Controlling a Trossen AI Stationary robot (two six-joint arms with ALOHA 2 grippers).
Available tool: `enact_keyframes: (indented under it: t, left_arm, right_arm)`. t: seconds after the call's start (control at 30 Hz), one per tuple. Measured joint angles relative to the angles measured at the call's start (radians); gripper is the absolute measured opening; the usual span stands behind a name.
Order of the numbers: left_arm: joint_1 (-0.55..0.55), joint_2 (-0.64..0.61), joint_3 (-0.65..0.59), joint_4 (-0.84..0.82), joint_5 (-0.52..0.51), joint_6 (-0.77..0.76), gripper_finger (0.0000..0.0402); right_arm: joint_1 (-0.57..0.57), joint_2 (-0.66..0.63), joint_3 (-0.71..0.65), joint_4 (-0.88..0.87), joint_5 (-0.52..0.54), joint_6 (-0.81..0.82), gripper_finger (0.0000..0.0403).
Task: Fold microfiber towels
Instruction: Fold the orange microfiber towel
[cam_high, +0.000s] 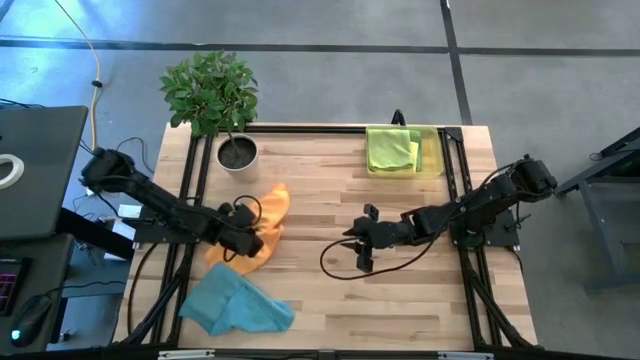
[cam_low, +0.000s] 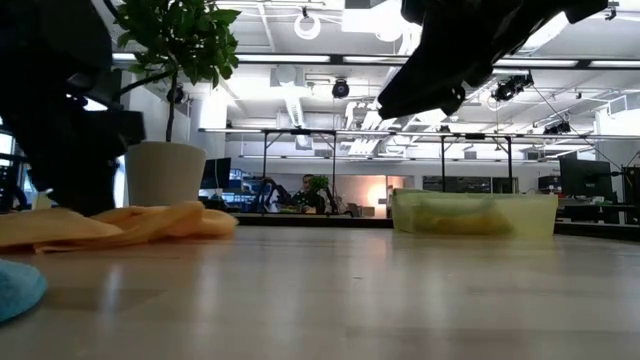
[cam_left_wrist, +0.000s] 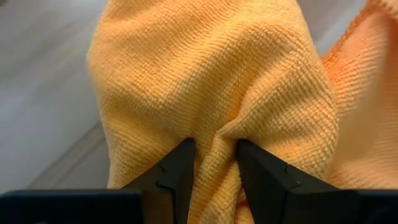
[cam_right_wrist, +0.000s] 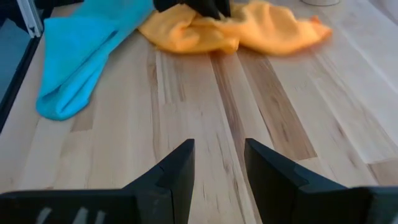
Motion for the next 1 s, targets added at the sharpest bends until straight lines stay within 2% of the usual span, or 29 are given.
enact_keyframes:
  t: [0.2, 0.47, 0.73, 1.0]
  left_arm:
    - [0.022, 0.066, -0.002, 0.273, 0.031, 0.194, 0.0115]
    - [0.098, 0.254, 0.022, 0.585, 0.012, 0.352, 0.0115]
    - [0.184, 0.394, 0.183, 0.617, 0.032, 0.544, 0.0115]
    - [0.248, 0.566, 0.363, 0.632, 0.033, 0.645, 0.0115]
  right_arm:
    - [0.0, 0.0, 0.0, 0.011, 0.007, -0.002, 0.0133]
    - [0.0, 0.0, 0.0, 0.011, 0.032, -0.029, 0.0133]
    - [0.0, 0.008, 0.0, 0.006, 0.031, -0.111, 0.0133]
    - [0.0, 0.043, 0.0, -0.035, 0.014, -0.257, 0.0133]
